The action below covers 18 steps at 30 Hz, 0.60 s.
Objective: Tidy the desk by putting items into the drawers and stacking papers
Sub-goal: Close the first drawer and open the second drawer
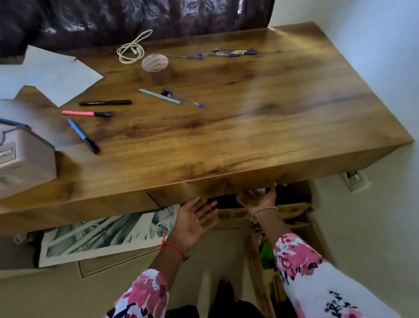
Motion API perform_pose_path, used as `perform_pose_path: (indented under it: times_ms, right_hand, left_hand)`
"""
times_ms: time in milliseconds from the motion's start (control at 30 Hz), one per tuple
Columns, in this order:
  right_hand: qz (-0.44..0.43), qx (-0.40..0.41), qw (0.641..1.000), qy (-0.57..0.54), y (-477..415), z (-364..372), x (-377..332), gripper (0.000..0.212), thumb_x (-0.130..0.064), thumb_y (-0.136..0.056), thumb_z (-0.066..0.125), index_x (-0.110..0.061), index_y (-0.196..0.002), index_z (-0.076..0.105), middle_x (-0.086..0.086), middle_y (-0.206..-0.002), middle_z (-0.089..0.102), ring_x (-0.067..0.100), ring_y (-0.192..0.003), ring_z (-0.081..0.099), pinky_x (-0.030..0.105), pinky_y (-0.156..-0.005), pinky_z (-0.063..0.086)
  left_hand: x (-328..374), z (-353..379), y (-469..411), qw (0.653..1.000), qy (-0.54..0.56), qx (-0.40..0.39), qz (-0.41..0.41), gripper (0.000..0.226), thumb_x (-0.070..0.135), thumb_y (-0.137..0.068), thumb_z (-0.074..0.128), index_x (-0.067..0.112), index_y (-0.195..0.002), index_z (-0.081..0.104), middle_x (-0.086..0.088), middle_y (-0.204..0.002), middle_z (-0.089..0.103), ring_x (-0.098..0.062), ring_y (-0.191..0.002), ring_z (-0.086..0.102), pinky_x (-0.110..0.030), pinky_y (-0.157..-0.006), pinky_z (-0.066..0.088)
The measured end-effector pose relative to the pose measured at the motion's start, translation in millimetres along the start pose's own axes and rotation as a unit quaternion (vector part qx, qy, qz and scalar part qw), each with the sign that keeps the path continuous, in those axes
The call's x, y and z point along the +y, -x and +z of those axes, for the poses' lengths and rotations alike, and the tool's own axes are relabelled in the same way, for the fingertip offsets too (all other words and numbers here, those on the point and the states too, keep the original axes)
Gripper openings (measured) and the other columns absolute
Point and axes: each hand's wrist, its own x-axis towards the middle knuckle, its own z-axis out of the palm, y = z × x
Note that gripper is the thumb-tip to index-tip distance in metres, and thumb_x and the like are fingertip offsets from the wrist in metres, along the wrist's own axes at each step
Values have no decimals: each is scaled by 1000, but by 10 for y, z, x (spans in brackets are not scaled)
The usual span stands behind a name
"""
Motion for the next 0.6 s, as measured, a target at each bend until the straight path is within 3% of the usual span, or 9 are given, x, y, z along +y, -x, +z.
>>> perform_pose_path:
  times_ms: [67, 133, 233, 367, 533, 600]
  right_hand:
    - [15, -9, 1000, 2, -66, 30, -12, 73, -67, -85, 26, -13, -134, 37, 15, -117, 48, 34, -124, 41, 51, -102, 29]
    - [15, -14, 1000, -9, -84, 39, -9, 75, -67, -85, 26, -14, -138, 32, 14, -124, 43, 35, -130, 36, 52, -105, 26]
    - [22, -23, 999, -17, -70, 28, -4, 76, -67, -85, 27, -13, -138, 32, 15, -122, 45, 35, -129, 37, 52, -106, 24]
    - [21, -16, 1000, -4, -54, 16, -1, 76, -66, -86, 28, -10, -137, 34, 13, -107, 51, 32, -115, 44, 49, -106, 26]
    - [24, -14, 1000, -3, 11, -10, 8, 76, -66, -86, 28, -12, -138, 32, 14, -121, 47, 31, -124, 38, 52, -106, 25]
    - [22, -8, 1000, 5, 58, -73, 45, 76, -67, -85, 28, -13, -139, 31, 14, -136, 40, 32, -131, 35, 54, -102, 28]
  left_hand:
    - [13, 52, -6, 1000, 12, 4, 10, 25, 30, -91, 47, 11, -104, 57, -12, -115, 63, -28, -106, 58, -42, -91, 43]
    - [30, 103, 5, 999, 17, 13, 28, 24, 30, -91, 47, 11, -103, 57, -13, -114, 63, -27, -105, 59, -41, -86, 45]
    - [42, 175, 34, 999, -3, 14, 52, 29, 33, -91, 45, 12, -108, 57, -12, -113, 64, -26, -107, 58, -40, -88, 44]
    - [62, 253, 87, 996, -42, 17, 72, 32, 35, -93, 44, 12, -112, 56, -10, -111, 65, -25, -109, 58, -40, -94, 42]
    - [-36, 271, 183, 984, -132, 46, 113, 28, 35, -94, 44, 16, -110, 56, -4, -109, 66, -19, -107, 59, -36, -93, 44]
    - [-86, 247, 220, 984, -136, 52, 107, 31, 40, -94, 44, 16, -110, 55, -3, -109, 66, -19, -106, 59, -36, -92, 45]
